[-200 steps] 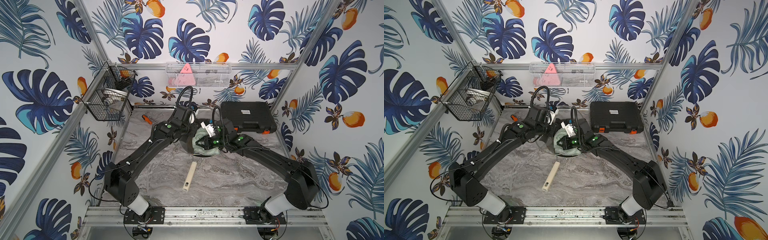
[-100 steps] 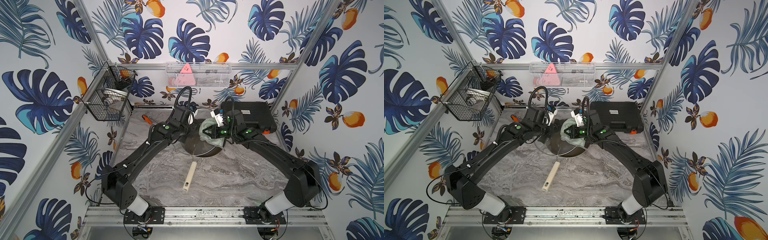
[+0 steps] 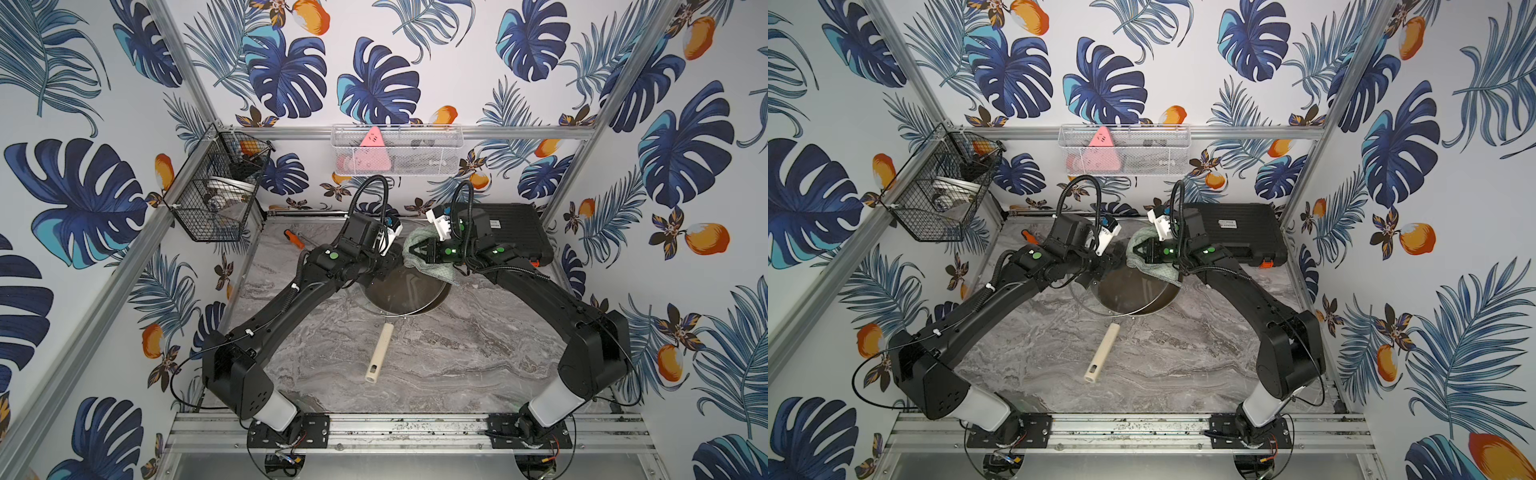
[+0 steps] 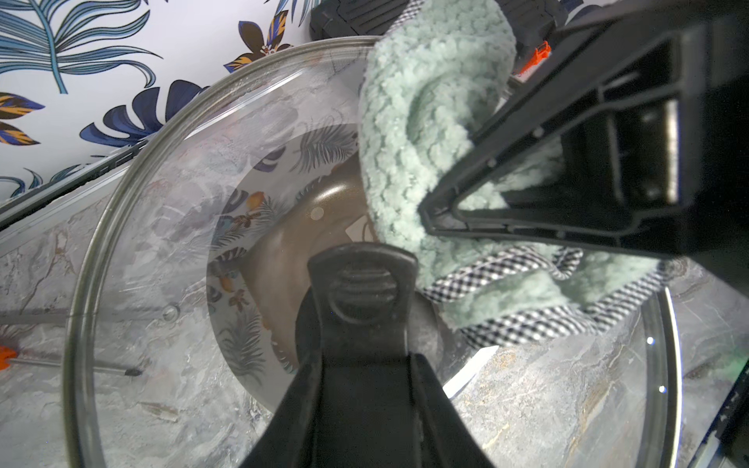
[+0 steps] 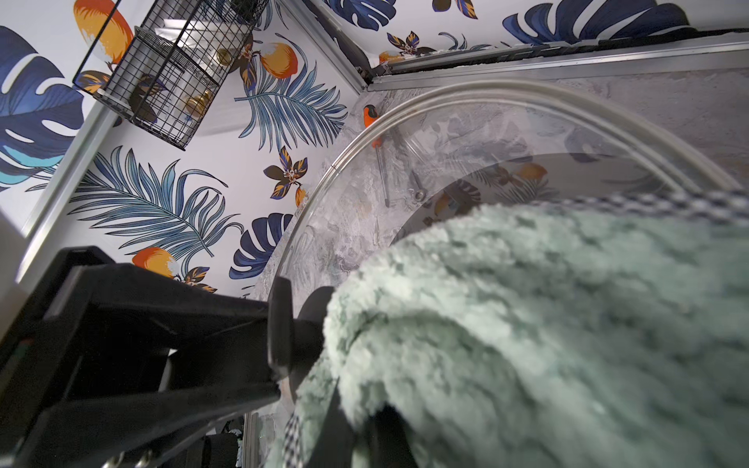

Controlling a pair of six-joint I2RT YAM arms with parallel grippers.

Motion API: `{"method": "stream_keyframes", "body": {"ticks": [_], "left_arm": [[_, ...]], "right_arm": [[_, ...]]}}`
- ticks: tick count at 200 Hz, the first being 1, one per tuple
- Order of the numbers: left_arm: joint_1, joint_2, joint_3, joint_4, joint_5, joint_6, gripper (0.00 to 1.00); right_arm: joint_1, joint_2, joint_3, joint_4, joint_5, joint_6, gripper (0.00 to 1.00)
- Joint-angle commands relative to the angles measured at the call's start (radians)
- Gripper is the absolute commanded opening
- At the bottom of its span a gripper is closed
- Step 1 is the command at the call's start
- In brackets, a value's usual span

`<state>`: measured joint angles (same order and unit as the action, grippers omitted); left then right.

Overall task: Wipe the pot lid with a cloth
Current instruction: Wipe the pot lid.

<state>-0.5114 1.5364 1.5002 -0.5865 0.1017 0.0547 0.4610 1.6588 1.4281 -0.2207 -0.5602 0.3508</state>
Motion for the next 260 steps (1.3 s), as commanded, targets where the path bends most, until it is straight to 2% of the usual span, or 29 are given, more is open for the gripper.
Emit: {"method": "stream_keyframes", "body": {"ticks": [1, 63, 163, 205, 260], "left_arm": [[-0.016, -0.027, -0.002, 0.128, 0.071, 0.072, 0.00], [-0.076, -0.079, -0.038, 0.143, 0.058, 0.134, 0.00], [-0.087, -0.117, -0.062, 0.172, 0.000, 0.133, 0.00], [-0.088, -0.099, -0.051, 0.192, -0.100, 0.099, 0.00], [-0.085, -0.045, -0.012, 0.202, -0.135, 0.045, 0.00]], "right_arm": [[0.000, 0.012, 0.015, -0.013, -0.004, -0.008, 0.00], [0.000, 0.085, 0.075, 0.004, -0.021, 0.015, 0.00], [0.001, 0.203, 0.234, -0.029, -0.029, 0.019, 0.00], [-0.001, 0.154, 0.165, -0.027, -0.025, 0.011, 0.00], [-0.027, 0.018, -0.003, -0.029, -0.007, -0.002, 0.00]]}}
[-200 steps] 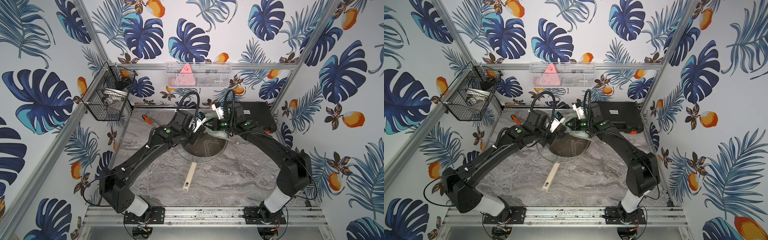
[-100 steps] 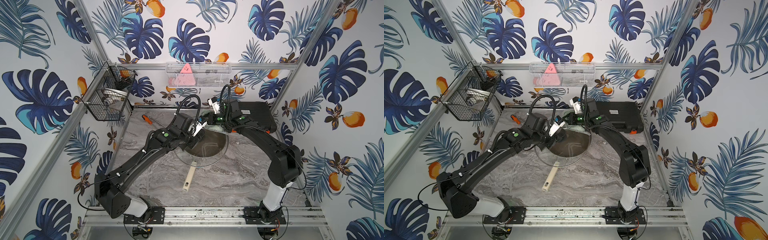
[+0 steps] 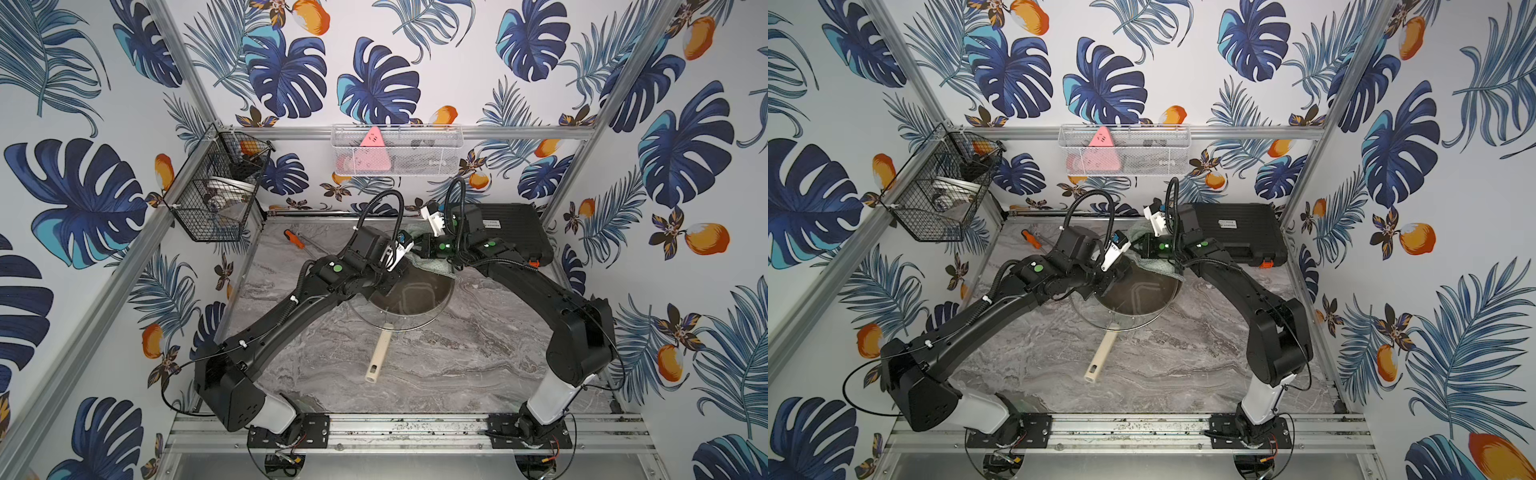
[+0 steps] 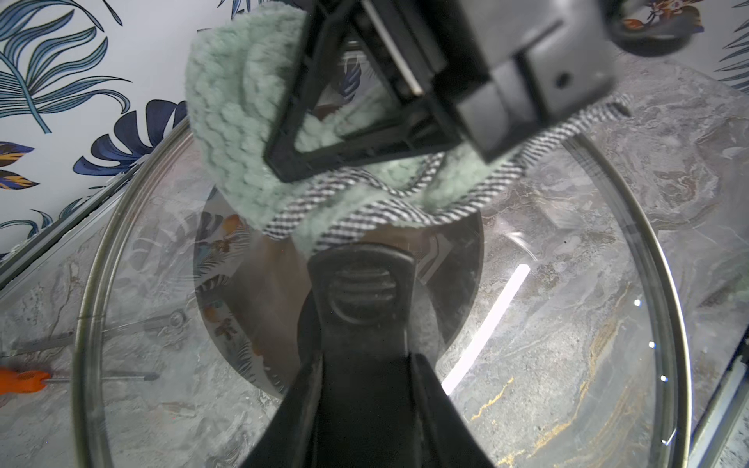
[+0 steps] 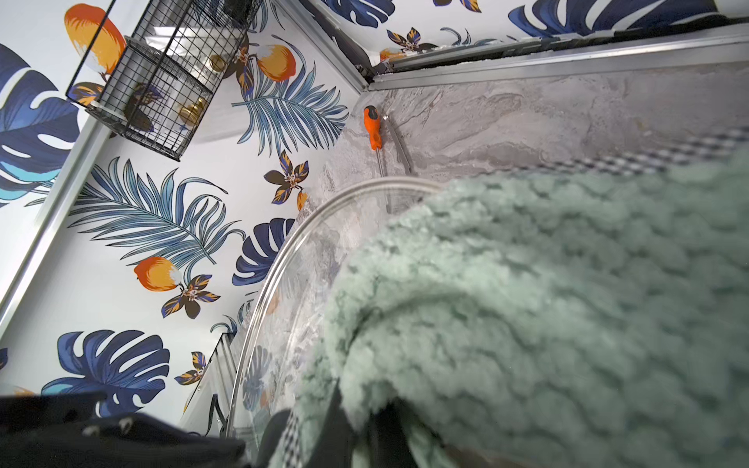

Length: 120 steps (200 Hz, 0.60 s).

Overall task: Wipe the pot lid with a cloth
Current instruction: Wipe the pot lid.

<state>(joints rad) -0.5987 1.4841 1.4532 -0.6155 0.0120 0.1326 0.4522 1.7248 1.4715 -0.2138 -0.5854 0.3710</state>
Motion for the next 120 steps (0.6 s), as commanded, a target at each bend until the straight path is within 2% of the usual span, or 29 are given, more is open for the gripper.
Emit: {"method": "stream_keyframes", "body": {"ticks": [1, 74, 120], "left_arm": [[0.003, 0.009, 0.036, 0.230, -0.046, -0.034, 0.00], [0.005, 0.043, 0.086, 0.221, -0.047, -0.066, 0.00], [0.007, 0.066, 0.119, 0.217, -0.047, -0.093, 0.00]], "right_arm": [[-0.018, -0.050, -0.048, -0.037, 0.019, -0.023, 0.00], [-0.020, -0.232, -0.203, -0.069, 0.021, -0.027, 0.00], [-0.011, -0.267, -0.280, -0.011, -0.054, 0.009, 0.00]]}}
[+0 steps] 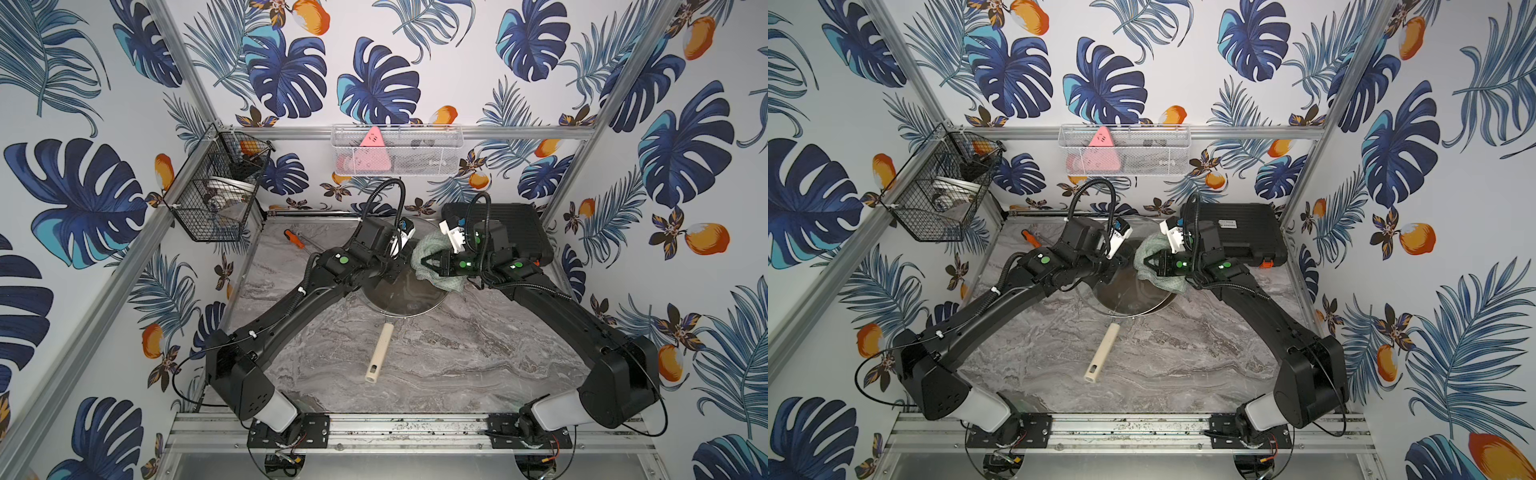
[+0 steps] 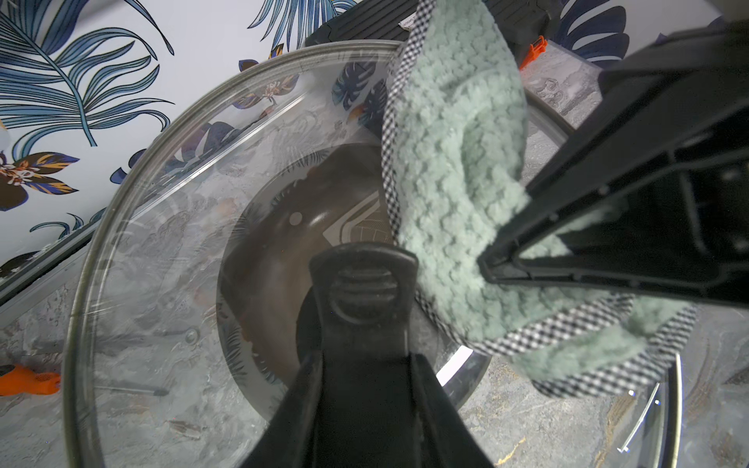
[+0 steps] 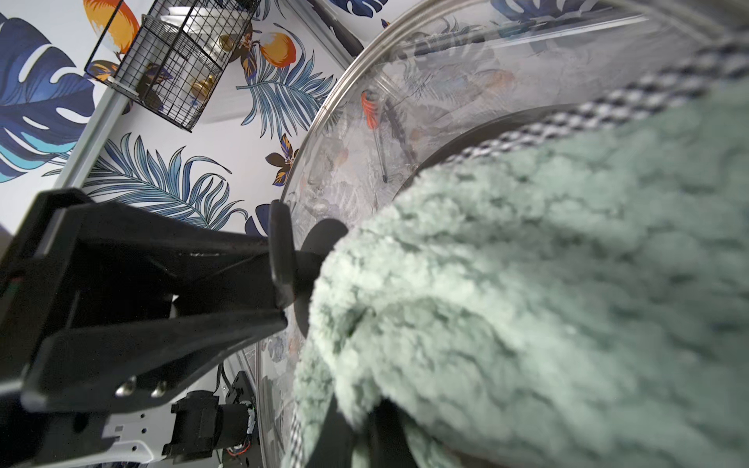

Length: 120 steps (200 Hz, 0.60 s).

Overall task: Wipe the pot lid with a cloth
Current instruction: Wipe the pot lid.

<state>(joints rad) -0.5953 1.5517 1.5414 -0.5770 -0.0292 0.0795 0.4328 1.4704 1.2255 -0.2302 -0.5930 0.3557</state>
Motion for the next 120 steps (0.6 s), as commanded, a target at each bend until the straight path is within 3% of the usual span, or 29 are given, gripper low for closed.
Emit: {"method": "stream_keyframes", "body": {"ticks": [1, 120], "left_arm": [[0.003, -0.001, 0.031, 0.178, -0.007, -0.041, 0.00], [0.002, 0.030, 0.052, 0.181, -0.027, -0.066, 0.00]], "right_arm": [[0.010, -0.013, -0.036, 0.009, -0.048, 0.026, 0.00], [0.184, 0.003, -0.119, 0.125, -0.013, 0.104, 0.00]]}}
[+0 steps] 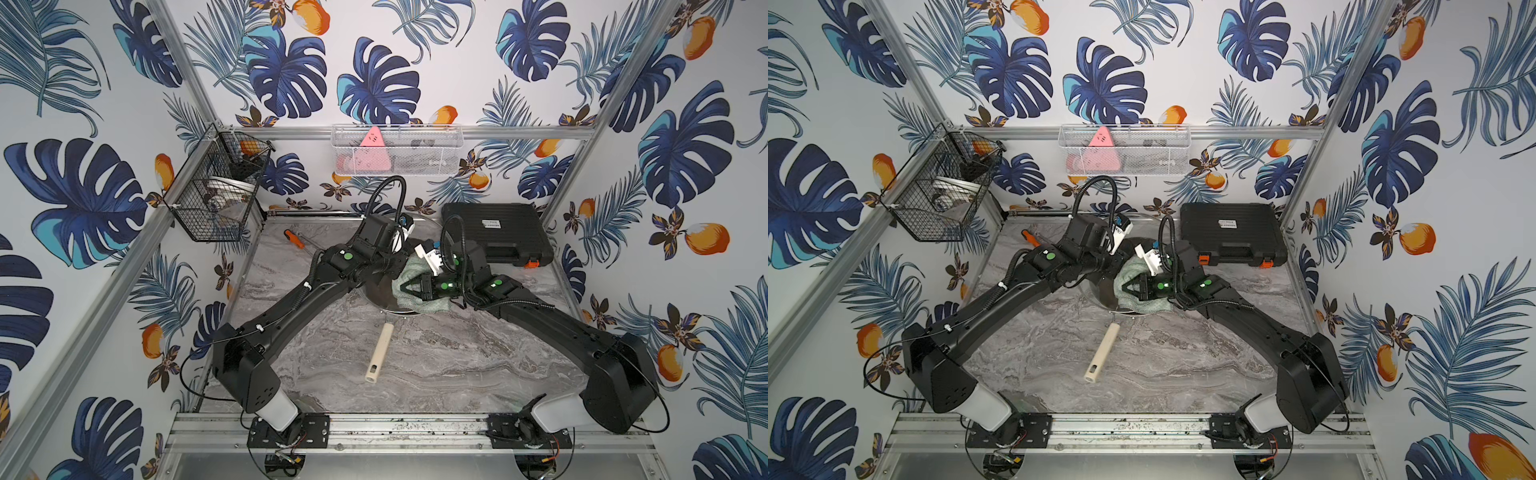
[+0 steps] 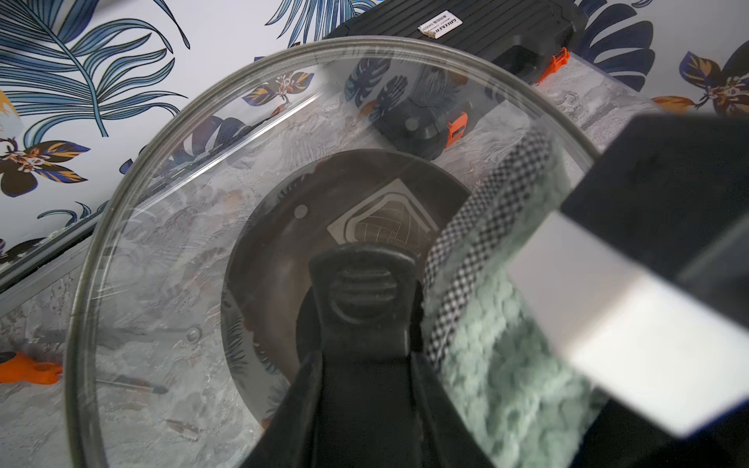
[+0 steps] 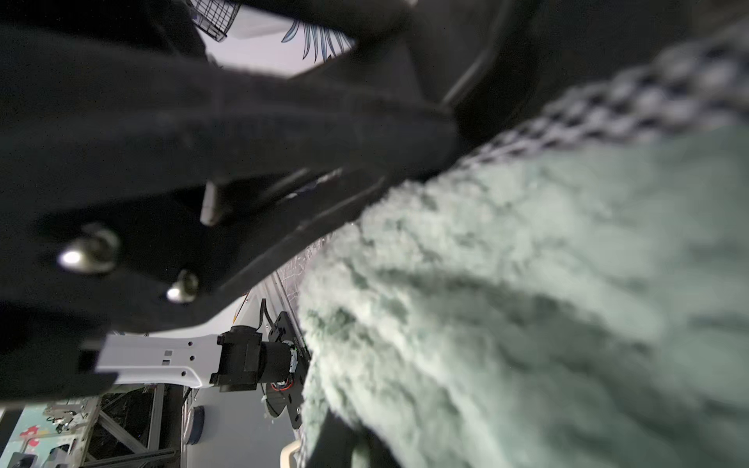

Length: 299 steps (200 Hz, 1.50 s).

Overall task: Wipe the pot lid with a cloth
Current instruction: Wipe the pot lid.

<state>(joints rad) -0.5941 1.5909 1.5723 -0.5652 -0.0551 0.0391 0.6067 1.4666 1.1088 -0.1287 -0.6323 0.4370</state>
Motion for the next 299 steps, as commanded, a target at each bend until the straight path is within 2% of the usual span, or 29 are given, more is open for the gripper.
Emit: {"method": "stream_keyframes", "body": {"ticks": [1, 100, 171, 217, 299], "left_arm": [[0.001, -0.009, 0.022, 0.169, -0.001, -0.024, 0.00], [0.007, -0.047, -0.004, 0.154, 0.036, 0.010, 0.00], [0.008, -0.095, -0.043, 0.137, 0.141, 0.079, 0.00], [0.007, -0.085, -0.024, 0.050, 0.249, 0.187, 0.00], [0.006, -0.109, -0.062, 0.033, 0.354, 0.332, 0.00]], "right_arm": [[0.011, 0.007, -0.003, 0.023, 0.026, 0.023, 0.00], [-0.029, -0.082, 0.014, -0.126, 0.144, -0.035, 0.00], [-0.126, -0.090, 0.019, -0.158, 0.113, -0.059, 0.00], [-0.203, -0.058, 0.114, -0.197, 0.073, -0.094, 0.00], [-0.231, 0.049, 0.235, -0.260, 0.013, -0.152, 0.00]]}}
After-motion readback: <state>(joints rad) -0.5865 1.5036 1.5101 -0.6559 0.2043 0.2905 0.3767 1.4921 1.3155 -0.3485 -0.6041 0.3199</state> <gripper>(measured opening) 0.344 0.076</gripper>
